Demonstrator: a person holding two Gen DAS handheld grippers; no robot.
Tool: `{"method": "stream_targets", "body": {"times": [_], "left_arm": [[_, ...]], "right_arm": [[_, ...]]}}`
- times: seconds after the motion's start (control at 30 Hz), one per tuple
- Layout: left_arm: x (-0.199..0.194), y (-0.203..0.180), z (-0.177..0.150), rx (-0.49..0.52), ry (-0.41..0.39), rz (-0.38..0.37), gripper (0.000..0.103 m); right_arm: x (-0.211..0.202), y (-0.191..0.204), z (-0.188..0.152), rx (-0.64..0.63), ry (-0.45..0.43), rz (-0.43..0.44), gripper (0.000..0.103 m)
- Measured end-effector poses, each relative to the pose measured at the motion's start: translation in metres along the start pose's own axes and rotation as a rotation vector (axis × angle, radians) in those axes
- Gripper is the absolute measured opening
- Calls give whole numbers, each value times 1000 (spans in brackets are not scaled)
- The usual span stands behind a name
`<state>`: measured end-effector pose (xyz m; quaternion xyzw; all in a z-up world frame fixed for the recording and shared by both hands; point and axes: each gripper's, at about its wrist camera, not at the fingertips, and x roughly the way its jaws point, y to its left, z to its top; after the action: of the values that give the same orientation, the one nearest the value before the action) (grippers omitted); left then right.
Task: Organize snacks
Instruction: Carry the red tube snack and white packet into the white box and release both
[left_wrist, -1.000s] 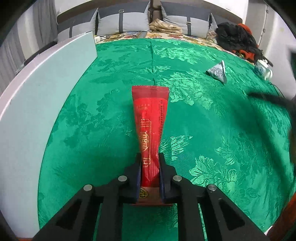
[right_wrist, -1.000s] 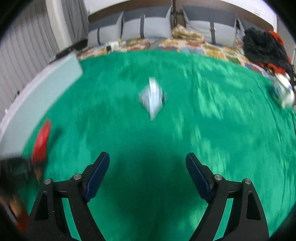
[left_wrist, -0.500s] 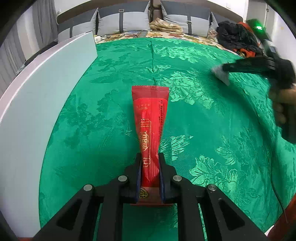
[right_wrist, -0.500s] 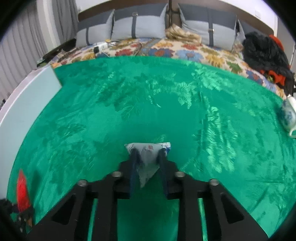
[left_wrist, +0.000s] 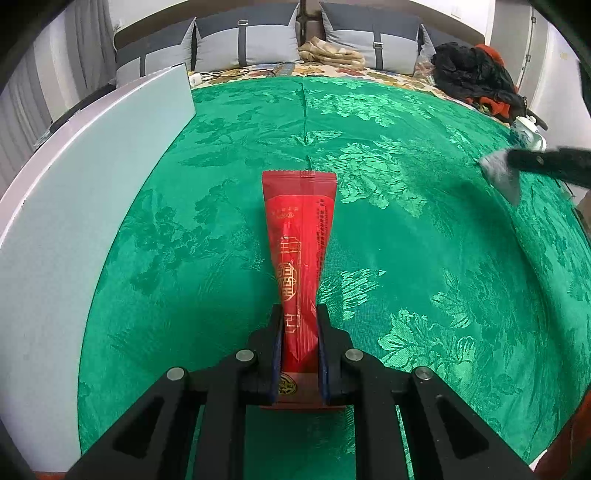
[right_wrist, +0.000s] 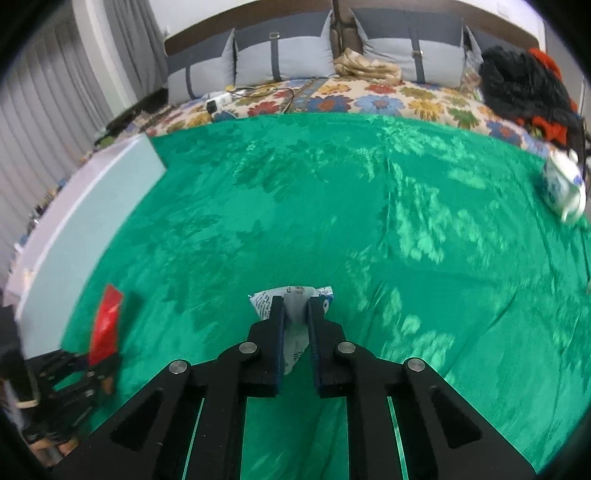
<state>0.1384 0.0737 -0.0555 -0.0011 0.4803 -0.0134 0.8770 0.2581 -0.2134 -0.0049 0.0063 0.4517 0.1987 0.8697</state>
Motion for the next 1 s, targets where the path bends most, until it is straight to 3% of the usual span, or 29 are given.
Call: {"method": "stream_targets", "body": {"times": [0.13,0.27,0.47,0.53,0.57,0.63,0.77,0.9,1.0], "left_arm": [[-1,1,-1,-2,-6,-4,15],[-1,0,-2,-2,-12,-2,15],[-1,1,-2,-21,-16,-7,15],[-1,6,-1,-50,-13,-29,14],[-1,9,-1,-70,-9,-45,13],[-6,17,-2,-113,0,-85,12],[-27,24,-3,-144,-23,-154,12],[-66,38,7,-198,-72,-233,12],[-107,69,20,-244,-134,-246,12]], "right_arm": [[4,-4,-32,-2,91,33,18],[2,-10,-51,-8,119,38,57],[6,13,-38,-83,104,17,71],[29,23,-36,-123,157,2,66],[39,26,-38,-139,190,-19,51],[41,33,-40,-169,184,-71,48],[19,35,-39,-127,140,-32,47],[-9,49,-24,-111,92,30,48],[-28,87,3,-124,41,138,48]]}}
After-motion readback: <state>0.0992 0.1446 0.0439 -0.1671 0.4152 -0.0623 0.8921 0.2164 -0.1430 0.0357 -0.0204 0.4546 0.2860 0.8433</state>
